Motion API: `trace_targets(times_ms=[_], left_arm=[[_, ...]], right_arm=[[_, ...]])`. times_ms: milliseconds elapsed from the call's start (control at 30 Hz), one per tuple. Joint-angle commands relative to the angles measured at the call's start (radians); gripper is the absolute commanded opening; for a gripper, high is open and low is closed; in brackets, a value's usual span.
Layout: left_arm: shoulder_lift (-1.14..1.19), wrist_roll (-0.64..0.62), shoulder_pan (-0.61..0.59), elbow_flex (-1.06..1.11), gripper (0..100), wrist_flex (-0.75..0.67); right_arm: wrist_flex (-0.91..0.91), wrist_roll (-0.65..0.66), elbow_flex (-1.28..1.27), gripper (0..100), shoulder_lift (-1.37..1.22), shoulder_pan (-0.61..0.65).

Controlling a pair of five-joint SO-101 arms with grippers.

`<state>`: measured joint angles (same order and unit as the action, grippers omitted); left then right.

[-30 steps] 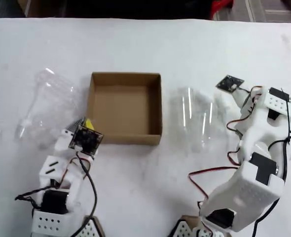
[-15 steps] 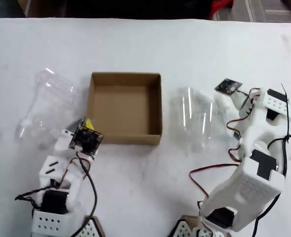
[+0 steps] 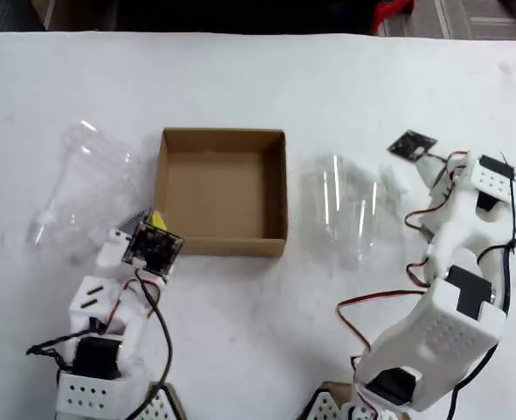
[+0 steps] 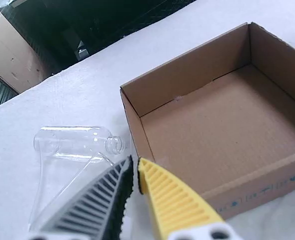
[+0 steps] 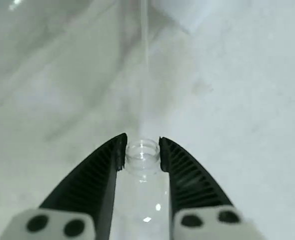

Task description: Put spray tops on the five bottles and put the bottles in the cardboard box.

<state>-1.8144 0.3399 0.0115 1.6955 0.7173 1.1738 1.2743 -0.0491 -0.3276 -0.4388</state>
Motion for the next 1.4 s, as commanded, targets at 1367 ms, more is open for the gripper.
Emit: trace_targets(times_ms=[1367], left_arm=[[-0.010,-0.620,0.344,-0.448,28,0.453]], right_arm=[[-0.361,-1.040,-0.420,1.6,1.086,1.164]])
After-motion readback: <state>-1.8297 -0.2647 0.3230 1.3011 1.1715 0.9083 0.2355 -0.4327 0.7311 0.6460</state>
